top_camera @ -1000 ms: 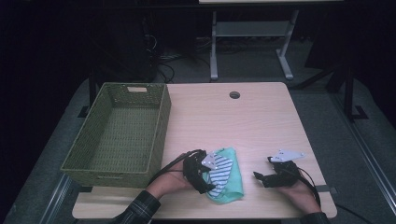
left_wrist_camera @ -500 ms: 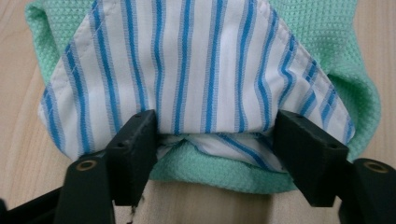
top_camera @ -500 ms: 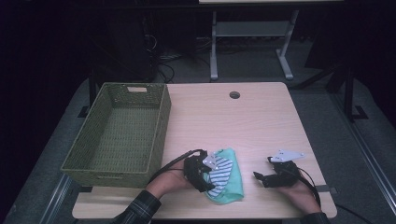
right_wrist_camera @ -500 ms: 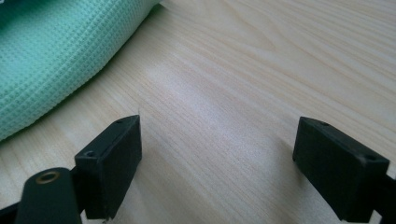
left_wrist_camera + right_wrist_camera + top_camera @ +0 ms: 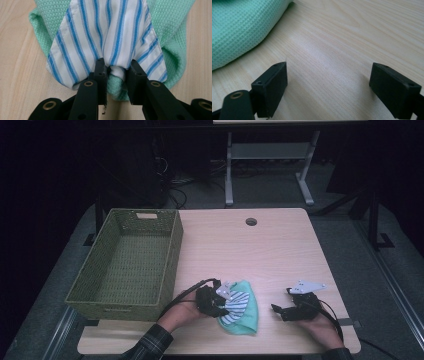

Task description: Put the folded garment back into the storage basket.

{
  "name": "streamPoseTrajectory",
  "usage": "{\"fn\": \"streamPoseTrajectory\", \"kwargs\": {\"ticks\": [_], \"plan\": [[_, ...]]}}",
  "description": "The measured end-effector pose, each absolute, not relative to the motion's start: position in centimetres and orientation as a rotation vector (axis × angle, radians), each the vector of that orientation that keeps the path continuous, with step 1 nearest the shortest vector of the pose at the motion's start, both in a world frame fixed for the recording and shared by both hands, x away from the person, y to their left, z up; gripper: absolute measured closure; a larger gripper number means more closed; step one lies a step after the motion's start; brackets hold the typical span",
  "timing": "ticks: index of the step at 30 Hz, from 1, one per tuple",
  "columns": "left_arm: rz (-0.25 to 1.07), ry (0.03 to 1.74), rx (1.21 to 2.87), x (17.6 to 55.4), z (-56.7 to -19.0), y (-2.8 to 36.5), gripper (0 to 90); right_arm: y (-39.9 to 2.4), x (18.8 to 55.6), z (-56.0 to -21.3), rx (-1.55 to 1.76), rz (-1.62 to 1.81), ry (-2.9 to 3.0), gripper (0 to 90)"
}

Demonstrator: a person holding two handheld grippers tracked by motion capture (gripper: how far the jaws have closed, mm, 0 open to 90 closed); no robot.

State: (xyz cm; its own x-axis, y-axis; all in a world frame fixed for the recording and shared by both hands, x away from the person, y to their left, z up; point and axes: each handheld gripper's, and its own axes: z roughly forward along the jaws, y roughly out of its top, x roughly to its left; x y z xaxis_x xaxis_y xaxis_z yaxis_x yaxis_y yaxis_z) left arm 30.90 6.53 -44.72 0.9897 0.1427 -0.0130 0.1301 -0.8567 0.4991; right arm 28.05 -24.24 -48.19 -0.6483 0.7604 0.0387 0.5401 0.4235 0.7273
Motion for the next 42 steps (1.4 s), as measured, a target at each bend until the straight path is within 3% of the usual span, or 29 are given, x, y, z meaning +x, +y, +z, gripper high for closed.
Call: {"fn": "streamPoseTrajectory", "kwargs": {"ticks": [13,42], "plan": [[-0.03,0.3,2.565,31.5,-43.4,6.4,73.4,-24.2,28.0,-48.2,1.126,1.048,2.394,12.9],[0.043,0.444,2.507,32.3,-36.9,7.8,73.1,-24.2,28.1,-48.2,1.124,1.051,2.392,12.8]]}}
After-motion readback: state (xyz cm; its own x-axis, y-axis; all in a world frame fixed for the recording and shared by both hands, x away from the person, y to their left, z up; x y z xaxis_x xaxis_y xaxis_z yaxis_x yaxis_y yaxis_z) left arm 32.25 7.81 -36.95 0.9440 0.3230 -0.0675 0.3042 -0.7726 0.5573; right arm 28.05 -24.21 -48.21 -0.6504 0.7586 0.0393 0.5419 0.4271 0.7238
